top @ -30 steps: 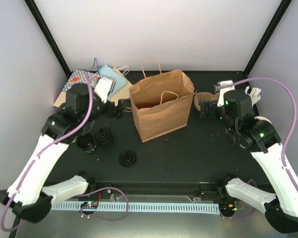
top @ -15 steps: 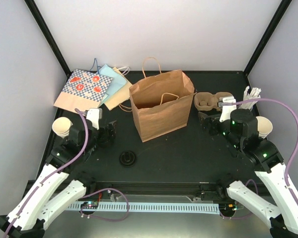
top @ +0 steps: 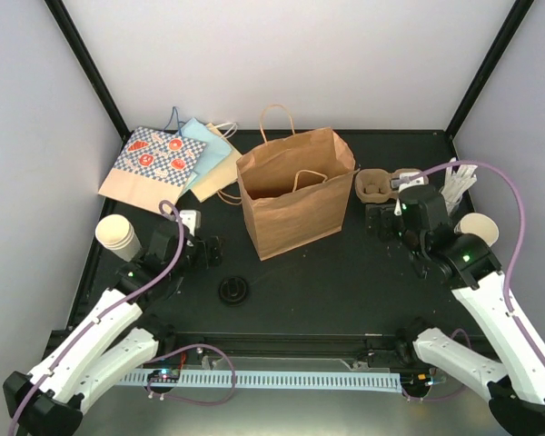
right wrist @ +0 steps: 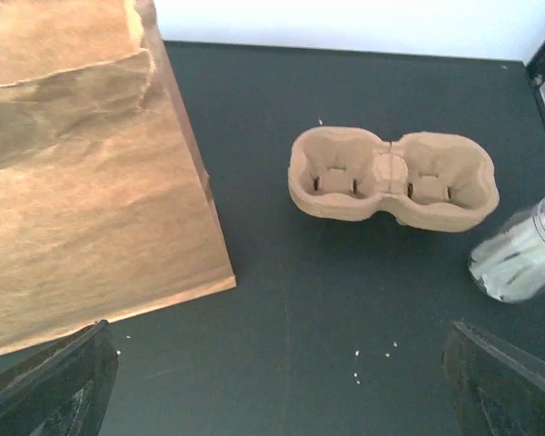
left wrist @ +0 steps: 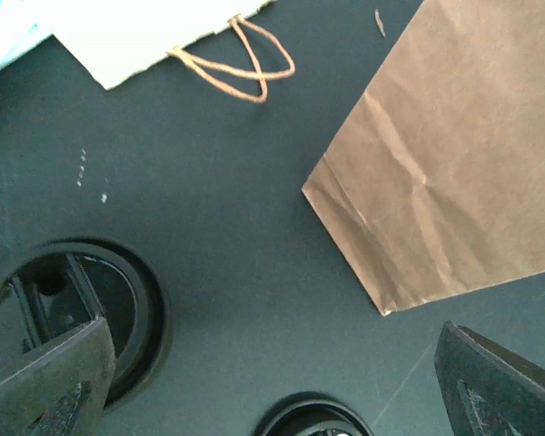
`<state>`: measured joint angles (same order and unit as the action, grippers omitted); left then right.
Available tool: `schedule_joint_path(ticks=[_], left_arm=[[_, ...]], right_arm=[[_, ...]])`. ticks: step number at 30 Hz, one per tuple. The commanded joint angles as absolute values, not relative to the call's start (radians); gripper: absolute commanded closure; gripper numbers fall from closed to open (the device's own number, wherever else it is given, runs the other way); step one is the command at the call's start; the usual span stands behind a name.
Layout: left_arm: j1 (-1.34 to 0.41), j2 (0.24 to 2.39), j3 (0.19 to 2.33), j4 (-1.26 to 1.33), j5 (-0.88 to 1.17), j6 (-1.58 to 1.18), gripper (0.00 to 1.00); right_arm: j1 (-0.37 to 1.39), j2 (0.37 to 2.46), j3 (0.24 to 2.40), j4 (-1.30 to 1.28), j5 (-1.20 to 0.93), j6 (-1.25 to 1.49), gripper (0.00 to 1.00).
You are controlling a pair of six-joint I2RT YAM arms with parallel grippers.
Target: Pack the takeout coffee
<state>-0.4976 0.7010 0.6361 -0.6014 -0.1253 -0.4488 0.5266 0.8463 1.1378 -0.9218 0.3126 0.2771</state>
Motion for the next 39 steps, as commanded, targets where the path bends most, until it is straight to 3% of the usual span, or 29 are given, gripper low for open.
schedule_joint_path(ticks=[1, 9, 19, 23, 32, 39], left_arm=[[-0.492, 0.703, 0.589, -0.491, -0.056, -0.496, 0.01], [-0.492, 0.736, 0.708, -0.564, -0.069, -0.484, 0.01], [-0.493, 0.758, 0.769, -0.651, 0.023, -0.291, 0.01], [-0.494, 0.75, 0.762, -0.651, 0.07, -0.277, 0.01], [-0.494, 0.735, 0.745, -0.662, 0.111, -0.253, 0.01], [-0.493, 0.717, 0.725, -0.635, 0.117, -0.242, 0.01]], right_arm=[[0.525, 0.889, 1.199, -1.001, 0.369, 0.335, 0.0], [0.525, 0.981, 1.291, -1.043, 0.29, 0.368, 0.0], [0.513, 1.069, 1.372, -1.088, 0.464, 0.378, 0.0], [0.401, 1.108, 1.413, -1.098, 0.467, 0.35, 0.01], [0.103, 1.196, 1.493, -1.082, 0.387, 0.384, 0.32], [0.016, 1.303, 1.549, -1.079, 0.413, 0.463, 0.45]])
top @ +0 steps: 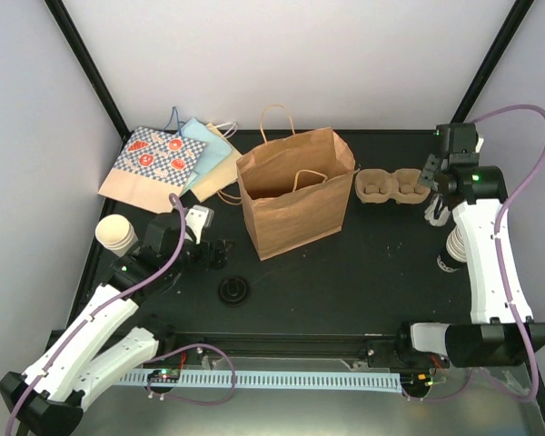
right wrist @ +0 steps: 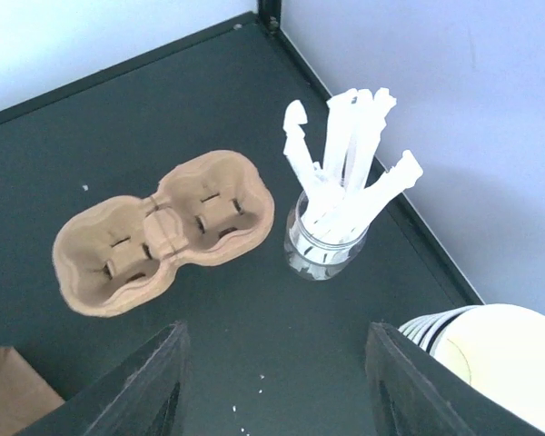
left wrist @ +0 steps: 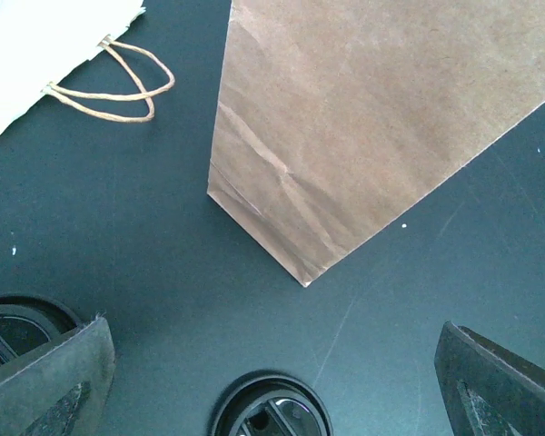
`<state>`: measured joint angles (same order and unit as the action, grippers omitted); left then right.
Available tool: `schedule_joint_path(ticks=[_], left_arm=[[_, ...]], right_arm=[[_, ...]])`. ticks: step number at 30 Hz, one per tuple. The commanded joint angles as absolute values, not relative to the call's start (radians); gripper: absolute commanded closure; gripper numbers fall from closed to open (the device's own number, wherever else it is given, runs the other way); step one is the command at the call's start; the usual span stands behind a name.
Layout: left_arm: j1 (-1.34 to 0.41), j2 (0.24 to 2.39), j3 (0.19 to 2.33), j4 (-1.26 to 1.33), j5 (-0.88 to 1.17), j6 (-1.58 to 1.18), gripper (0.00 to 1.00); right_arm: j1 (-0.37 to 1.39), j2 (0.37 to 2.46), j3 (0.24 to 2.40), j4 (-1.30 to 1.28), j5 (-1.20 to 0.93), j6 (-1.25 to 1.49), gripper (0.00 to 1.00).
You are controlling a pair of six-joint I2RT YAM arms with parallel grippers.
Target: Pack the takeout coffee
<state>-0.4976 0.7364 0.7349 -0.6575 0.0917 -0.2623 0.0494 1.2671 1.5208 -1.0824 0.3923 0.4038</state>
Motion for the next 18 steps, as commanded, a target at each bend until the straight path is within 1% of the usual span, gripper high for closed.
schedule_joint_path(ticks=[1, 7, 11, 17, 18], left_arm=[[-0.494, 0.715, 0.722, -0.63, 0.115, -0.241, 0.01], [-0.494, 0.71, 0.717, -0.621, 0.12, -0.239, 0.01], [-0.494, 0.712, 0.718, -0.621, 0.125, -0.236, 0.01], [-0.493, 0.713, 0.716, -0.621, 0.126, -0.234, 0.01], [-0.494, 0.715, 0.716, -0.621, 0.126, -0.235, 0.01]], right_arm=[[0.009, 1.307, 1.544, -1.075, 0.415, 0.472, 0.47], [-0.003, 1.306, 1.487, -1.026, 0.436, 0.482, 0.49], [-0.046, 1.328, 1.472, -1.025, 0.396, 0.48, 0.52], [-0.085, 1.336, 1.448, -1.001, 0.359, 0.482, 0.53], [-0.088, 1.341, 1.448, -0.999, 0.352, 0.48, 0.55]])
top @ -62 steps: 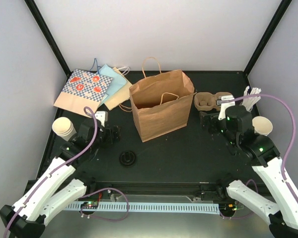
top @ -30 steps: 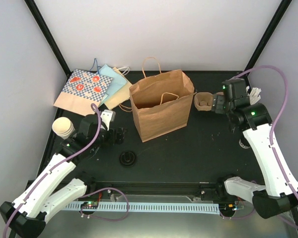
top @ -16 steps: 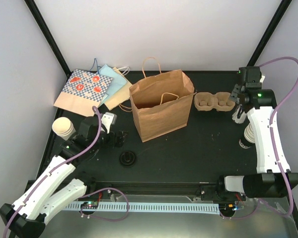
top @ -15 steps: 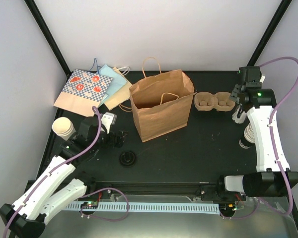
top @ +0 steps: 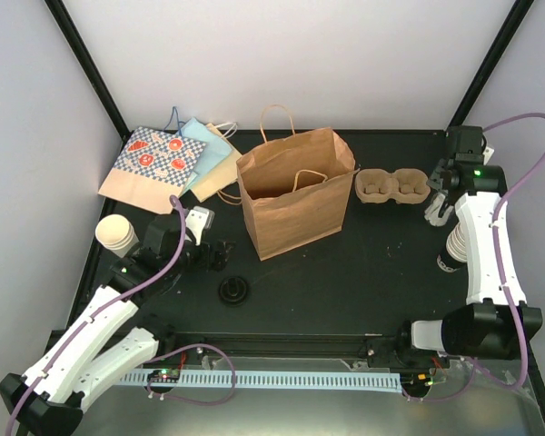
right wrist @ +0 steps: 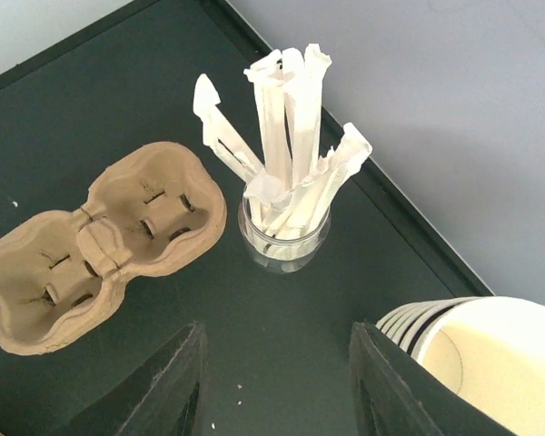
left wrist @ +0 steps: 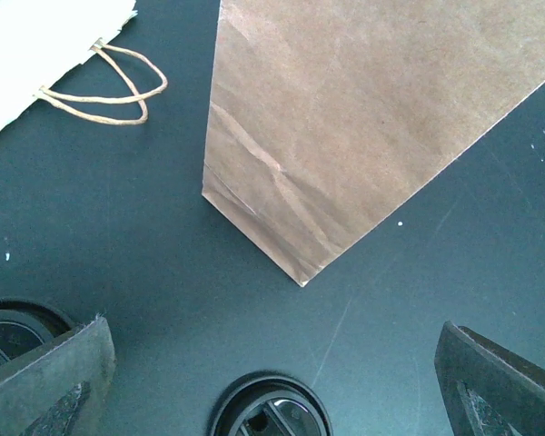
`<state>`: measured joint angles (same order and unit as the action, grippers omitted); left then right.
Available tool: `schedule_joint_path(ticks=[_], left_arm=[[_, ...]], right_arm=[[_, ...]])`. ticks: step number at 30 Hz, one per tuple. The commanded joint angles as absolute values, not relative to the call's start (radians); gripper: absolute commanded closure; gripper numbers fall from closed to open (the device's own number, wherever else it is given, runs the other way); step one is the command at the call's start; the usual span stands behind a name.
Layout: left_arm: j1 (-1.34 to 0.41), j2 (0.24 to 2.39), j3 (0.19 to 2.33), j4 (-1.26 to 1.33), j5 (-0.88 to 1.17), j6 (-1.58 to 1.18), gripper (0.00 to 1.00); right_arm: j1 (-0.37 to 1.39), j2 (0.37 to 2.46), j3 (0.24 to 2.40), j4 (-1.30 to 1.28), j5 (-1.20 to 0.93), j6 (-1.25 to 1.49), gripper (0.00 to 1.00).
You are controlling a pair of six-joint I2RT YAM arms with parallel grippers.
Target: Pack the takeout coffee
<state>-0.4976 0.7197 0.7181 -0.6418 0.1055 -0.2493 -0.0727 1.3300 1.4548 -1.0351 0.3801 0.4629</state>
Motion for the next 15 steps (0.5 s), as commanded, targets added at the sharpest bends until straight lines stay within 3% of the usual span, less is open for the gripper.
schedule_joint_path(ticks=[1, 15], left_arm=[[-0.493, 0.716, 0.716, -0.62, 0.125, -0.235, 0.01], [-0.494, 0.726, 0.716, -0.622, 0.125, -0.233, 0.01]], right_arm=[[-0.089, 1.348, 1.45, -0.999, 0.348, 0.479, 0.56], [-0.099, 1.453, 1.5, -0.992, 0.424, 0.554, 0.66]])
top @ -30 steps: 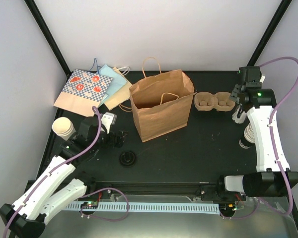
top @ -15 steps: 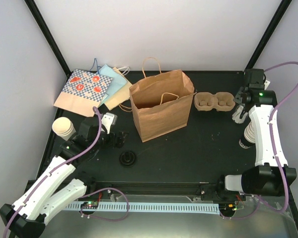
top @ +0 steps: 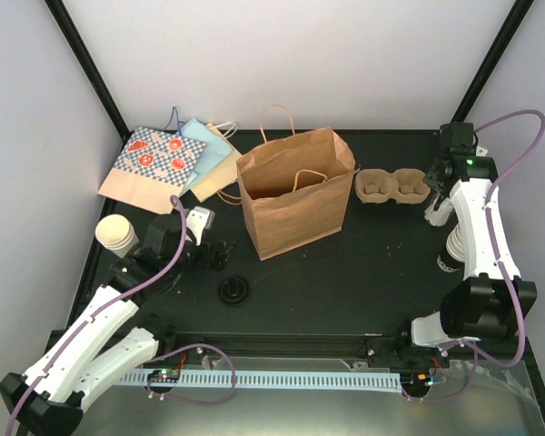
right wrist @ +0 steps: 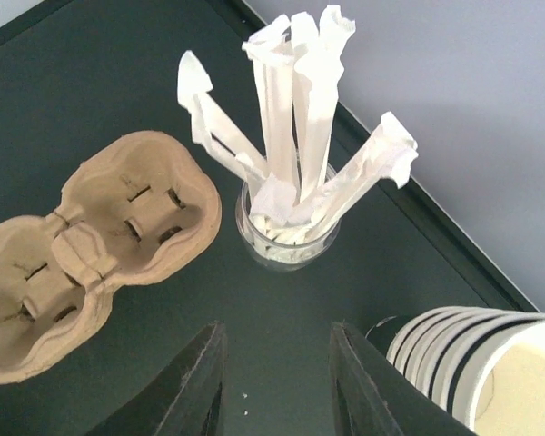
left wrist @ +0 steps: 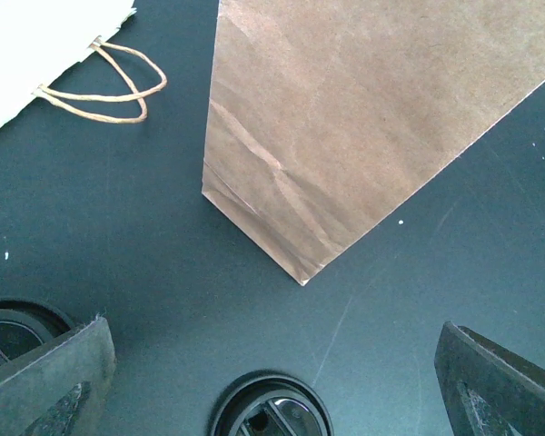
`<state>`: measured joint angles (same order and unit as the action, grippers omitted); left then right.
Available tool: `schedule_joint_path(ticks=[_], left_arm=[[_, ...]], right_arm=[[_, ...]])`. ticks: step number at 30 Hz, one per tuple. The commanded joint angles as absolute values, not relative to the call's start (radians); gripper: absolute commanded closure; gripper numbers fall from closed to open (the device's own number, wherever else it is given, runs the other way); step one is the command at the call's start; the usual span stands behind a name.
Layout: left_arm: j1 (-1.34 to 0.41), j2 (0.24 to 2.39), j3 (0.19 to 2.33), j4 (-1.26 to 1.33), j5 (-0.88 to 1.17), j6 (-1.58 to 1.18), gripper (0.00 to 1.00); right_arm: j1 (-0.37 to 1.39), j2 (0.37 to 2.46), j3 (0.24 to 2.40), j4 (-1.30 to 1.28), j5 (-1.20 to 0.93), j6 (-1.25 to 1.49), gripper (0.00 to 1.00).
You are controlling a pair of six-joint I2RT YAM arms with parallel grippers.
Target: Pack the takeout coffee
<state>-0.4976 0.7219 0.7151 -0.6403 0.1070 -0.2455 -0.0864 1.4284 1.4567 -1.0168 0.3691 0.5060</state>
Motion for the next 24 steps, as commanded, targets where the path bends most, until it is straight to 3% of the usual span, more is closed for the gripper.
schedule_joint_path(ticks=[1, 18, 24], left_arm=[[-0.494, 0.726, 0.716, -0.622, 0.124, -0.233, 0.01], [-0.494, 0.727, 0.718, -0.625, 0.116, -0.235, 0.01], [-0.493, 0.729, 0.718, -0.625, 0.113, -0.236, 0.01]], right_arm=[[-0.101, 1.461, 1.504, -0.99, 0.435, 0.556, 0.66], [-0.148, 1.552, 1.567, -0.955, 0.458, 0.565, 0.7], [-0.15, 1.572, 1.59, -0.957, 0.468, 0.564, 0.77]])
